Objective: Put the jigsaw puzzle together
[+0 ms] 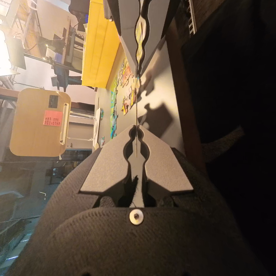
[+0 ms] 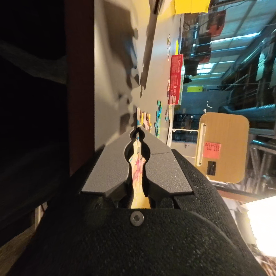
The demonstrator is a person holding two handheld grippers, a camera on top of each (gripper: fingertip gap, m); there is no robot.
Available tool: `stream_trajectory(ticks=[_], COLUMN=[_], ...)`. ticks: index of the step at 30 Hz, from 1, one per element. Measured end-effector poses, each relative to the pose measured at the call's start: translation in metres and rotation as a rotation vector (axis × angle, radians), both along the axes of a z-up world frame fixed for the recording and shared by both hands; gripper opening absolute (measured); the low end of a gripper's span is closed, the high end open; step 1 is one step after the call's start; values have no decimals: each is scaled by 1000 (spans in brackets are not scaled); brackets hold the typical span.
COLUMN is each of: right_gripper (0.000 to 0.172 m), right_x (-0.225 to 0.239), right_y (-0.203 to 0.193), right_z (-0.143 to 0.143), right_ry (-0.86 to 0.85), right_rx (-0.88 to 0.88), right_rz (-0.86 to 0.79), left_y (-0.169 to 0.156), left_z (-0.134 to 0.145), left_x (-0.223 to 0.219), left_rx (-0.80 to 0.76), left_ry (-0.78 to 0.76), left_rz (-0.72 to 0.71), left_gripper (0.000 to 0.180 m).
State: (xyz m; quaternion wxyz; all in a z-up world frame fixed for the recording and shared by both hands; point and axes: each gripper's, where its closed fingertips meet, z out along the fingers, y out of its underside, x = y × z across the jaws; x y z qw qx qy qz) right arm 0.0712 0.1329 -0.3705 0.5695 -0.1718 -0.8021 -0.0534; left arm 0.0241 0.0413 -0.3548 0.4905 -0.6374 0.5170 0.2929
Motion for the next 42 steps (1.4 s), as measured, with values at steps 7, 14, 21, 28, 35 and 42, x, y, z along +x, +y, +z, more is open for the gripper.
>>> stream_trajectory(ticks=[7, 14, 21, 28, 35, 42], right_gripper=[2, 2, 39, 45, 88, 99], right_x=[3, 2, 14, 1, -11, -10], right_y=[2, 0, -5, 22, 28, 29], right_z=[-9, -8, 7, 22, -3, -10], right_ry=[-73, -66, -151, -301, -488, -552], right_rx=[-98, -144, -545, -1099, -1006, -949], right_rz=[-53, -20, 66, 4, -21, 17], left_y=[6, 13, 18, 29, 40, 42], left_z=[0, -2, -4, -6, -1, 2], left_x=[0, -7, -16, -25, -33, -35], left_rx=[-12, -8, 18, 40, 67, 88], left_ry=[84, 144, 133, 91, 66, 49], left_rz=[-64, -130, -163, -188, -207, -222], left_gripper=[1, 0, 0, 0, 0, 0])
